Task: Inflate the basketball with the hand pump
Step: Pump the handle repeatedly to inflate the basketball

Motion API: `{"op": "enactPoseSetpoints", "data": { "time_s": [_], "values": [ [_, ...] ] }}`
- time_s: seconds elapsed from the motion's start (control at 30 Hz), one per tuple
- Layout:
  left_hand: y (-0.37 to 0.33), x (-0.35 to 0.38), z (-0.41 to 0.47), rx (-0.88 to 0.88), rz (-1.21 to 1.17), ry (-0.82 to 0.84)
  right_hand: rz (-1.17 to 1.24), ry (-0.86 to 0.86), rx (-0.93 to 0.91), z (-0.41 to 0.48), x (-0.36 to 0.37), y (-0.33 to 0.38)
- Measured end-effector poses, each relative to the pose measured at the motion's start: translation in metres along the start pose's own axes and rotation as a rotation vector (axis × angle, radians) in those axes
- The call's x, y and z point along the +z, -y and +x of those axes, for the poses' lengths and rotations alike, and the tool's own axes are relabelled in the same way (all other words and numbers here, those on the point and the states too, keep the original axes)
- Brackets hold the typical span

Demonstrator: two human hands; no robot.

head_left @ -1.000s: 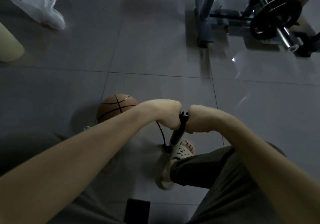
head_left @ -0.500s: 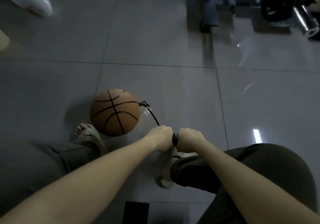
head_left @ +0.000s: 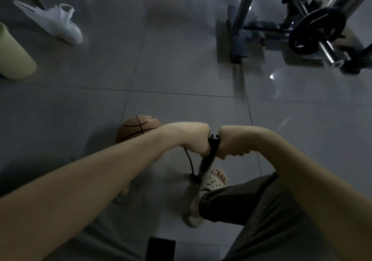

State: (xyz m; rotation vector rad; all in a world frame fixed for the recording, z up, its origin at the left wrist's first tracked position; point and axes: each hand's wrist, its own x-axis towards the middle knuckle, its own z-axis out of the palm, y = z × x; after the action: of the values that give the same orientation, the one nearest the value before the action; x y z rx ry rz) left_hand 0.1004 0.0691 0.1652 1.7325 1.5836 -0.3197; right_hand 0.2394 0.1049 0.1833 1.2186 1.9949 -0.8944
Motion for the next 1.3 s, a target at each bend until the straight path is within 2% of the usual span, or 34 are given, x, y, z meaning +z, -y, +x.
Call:
{"op": "enactPoseSetpoints", "data": {
  "time_s": [0.17,0.37,0.63,0.73,0.83,1.0,1.13,1.3],
  "values": [
    [0.003,0.026,0.015,-0.007,0.030,0.081,-0.071,0.024,0.039,0.021,0.032,0.000],
    [0.025,0.084,0.057,-0.001,0.038,0.008,-0.085,-0.024,0.109,0.084,0.082,-0.017],
    [0.044,0.127,0.093,-0.068,0.004,0.007,-0.080,-0.067,0.070,0.124,0.113,-0.035],
    [0.040,0.124,0.088,-0.077,0.017,-0.003,-0.081,-0.069,0.078,0.119,0.111,-0.032],
    [0.032,0.114,0.072,-0.078,0.034,0.022,-0.076,0.002,0.099,0.101,0.101,-0.020],
    [0.019,0.061,0.033,-0.012,0.049,0.072,-0.045,0.093,0.072,0.052,0.053,-0.003],
    [0.005,0.009,0.005,0.016,0.009,0.037,-0.025,0.017,0.027,0.009,0.007,0.000],
    [0.006,0.041,0.015,-0.002,0.040,0.044,-0.071,0.017,0.032,0.026,0.040,0.000]
  ]
}}
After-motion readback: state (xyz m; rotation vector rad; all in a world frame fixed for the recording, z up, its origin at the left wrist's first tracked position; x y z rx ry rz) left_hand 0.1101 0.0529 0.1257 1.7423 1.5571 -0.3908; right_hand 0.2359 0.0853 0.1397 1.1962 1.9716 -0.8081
